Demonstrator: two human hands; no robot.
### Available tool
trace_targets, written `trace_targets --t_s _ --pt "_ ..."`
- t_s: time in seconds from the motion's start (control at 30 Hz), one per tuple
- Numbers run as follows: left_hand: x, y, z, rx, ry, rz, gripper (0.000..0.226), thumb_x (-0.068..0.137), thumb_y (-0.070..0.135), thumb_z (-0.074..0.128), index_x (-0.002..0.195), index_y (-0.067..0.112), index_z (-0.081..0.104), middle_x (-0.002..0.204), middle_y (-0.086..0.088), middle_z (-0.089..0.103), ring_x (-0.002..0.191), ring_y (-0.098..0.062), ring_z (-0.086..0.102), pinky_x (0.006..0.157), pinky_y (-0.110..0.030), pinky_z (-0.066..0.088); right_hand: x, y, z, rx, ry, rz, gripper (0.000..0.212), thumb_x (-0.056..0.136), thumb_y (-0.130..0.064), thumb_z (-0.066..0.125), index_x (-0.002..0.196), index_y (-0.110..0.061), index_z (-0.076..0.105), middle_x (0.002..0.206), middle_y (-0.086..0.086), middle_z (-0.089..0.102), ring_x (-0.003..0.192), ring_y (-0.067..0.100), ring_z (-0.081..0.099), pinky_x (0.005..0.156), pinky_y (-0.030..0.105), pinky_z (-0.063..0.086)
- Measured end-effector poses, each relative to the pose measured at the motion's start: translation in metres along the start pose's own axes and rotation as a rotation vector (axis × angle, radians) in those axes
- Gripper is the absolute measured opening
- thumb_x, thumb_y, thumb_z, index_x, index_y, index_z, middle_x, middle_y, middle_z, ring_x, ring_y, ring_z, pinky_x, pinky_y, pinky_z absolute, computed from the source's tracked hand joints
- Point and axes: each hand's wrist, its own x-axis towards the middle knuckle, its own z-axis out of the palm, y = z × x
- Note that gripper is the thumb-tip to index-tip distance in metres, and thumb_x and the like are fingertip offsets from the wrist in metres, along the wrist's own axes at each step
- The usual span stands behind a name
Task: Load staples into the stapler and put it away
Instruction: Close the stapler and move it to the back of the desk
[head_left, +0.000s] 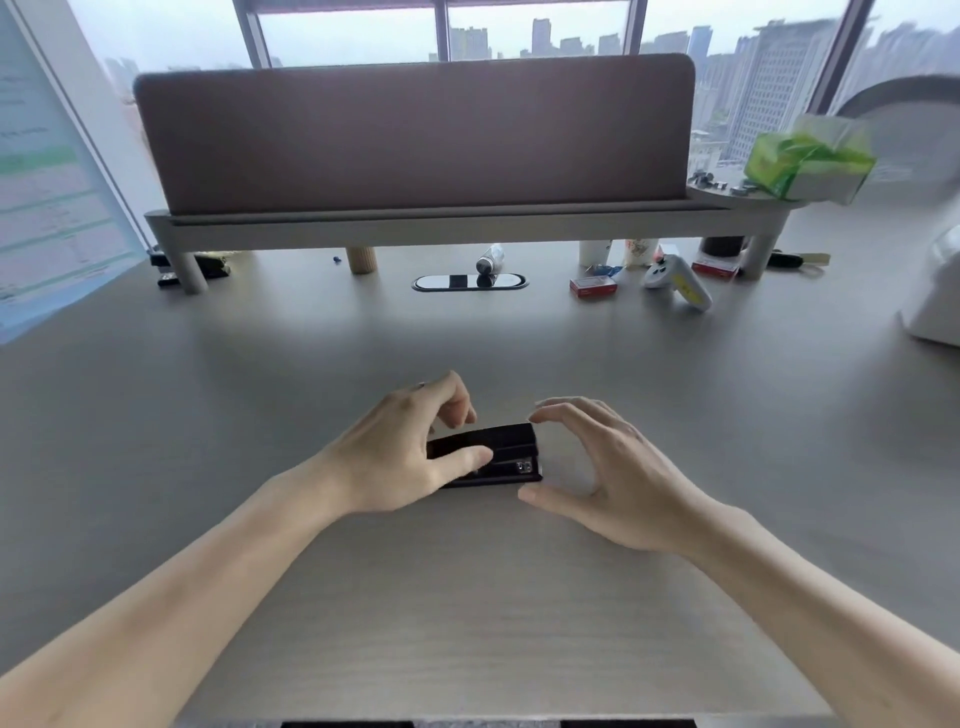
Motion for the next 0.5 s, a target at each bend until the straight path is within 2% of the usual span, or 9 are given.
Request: trace_targets --t_s 0.1,0.17,0.23,0.3,0.37,0.43,0.5 --pt "-0.009 -0.012 -0.004 0.003 -0.068 -0.006 0.035 0.083 0.042 0.08 0.095 0.032 0.049 0.106 0.012 0.073 0.081 -0.03 0.072 0.076 -0.042 0.059 0.002 0.004 -0.008 -0.149 -0.162 0.035 0.094 0.079 -0.087 0.052 0.156 -0.035 0.038 0.166 -0.013 0.034 0.156 0.009 0.025 0.126 0.034 0.028" --pt "-0.012 -0.019 -0.002 0.007 -0.071 -0.017 0.033 0.084 0.04 0.079 0.096 0.032 0.049 0.097 0.005 0.075 0.076 -0.029 0.073 0.074 -0.047 0.059 0.003 0.006 -0.006 -0.197 -0.226 0.054 0.097 0.079 -0.09 0.047 0.159 -0.038 0.03 0.171 -0.012 0.024 0.159 0.01 0.015 0.129 0.036 0.02" --pt "-0.012 -0.022 0.0 0.017 -0.049 -0.009 0.031 0.086 0.038 0.079 0.094 0.031 0.05 0.089 -0.001 0.075 0.067 -0.025 0.069 0.067 -0.04 0.059 0.003 0.008 -0.002 -0.235 -0.251 0.044 0.097 0.081 -0.09 0.044 0.161 -0.038 0.027 0.172 -0.013 0.022 0.16 0.01 0.012 0.13 0.032 0.013" --pt "-0.013 -0.023 0.001 0.012 -0.02 0.002 0.03 0.087 0.034 0.081 0.091 0.028 0.052 0.089 -0.003 0.076 0.052 -0.02 0.055 0.054 -0.023 0.048 0.003 0.009 0.0 -0.259 -0.252 0.041 0.097 0.082 -0.091 0.04 0.161 -0.038 0.026 0.171 -0.013 0.022 0.16 0.01 0.012 0.13 0.032 0.011" --pt "-0.01 -0.027 0.0 0.004 0.038 0.001 0.033 0.087 0.032 0.082 0.087 0.028 0.05 0.091 -0.003 0.076 0.052 -0.023 0.054 0.048 -0.017 0.039 0.004 0.01 0.0 -0.272 -0.261 0.038 0.098 0.082 -0.092 0.038 0.162 -0.038 0.025 0.172 -0.012 0.02 0.16 0.01 0.011 0.131 0.033 0.011" --pt "-0.002 -0.033 -0.003 -0.006 0.141 -0.036 0.036 0.086 0.03 0.084 0.084 0.029 0.049 0.091 0.001 0.077 0.065 -0.029 0.067 0.054 -0.02 0.048 0.007 0.011 0.001 -0.278 -0.272 0.033 0.097 0.083 -0.091 0.039 0.163 -0.039 0.024 0.172 -0.013 0.019 0.16 0.01 0.009 0.131 0.032 0.008" --pt "0.012 -0.042 -0.008 0.004 0.253 -0.089 0.036 0.083 0.027 0.086 0.083 0.027 0.051 0.084 0.003 0.075 0.072 -0.03 0.071 0.068 -0.034 0.058 0.012 0.012 0.001 -0.275 -0.281 0.035 0.096 0.084 -0.09 0.04 0.163 -0.039 0.023 0.173 -0.014 0.018 0.16 0.008 0.007 0.131 0.03 0.005"
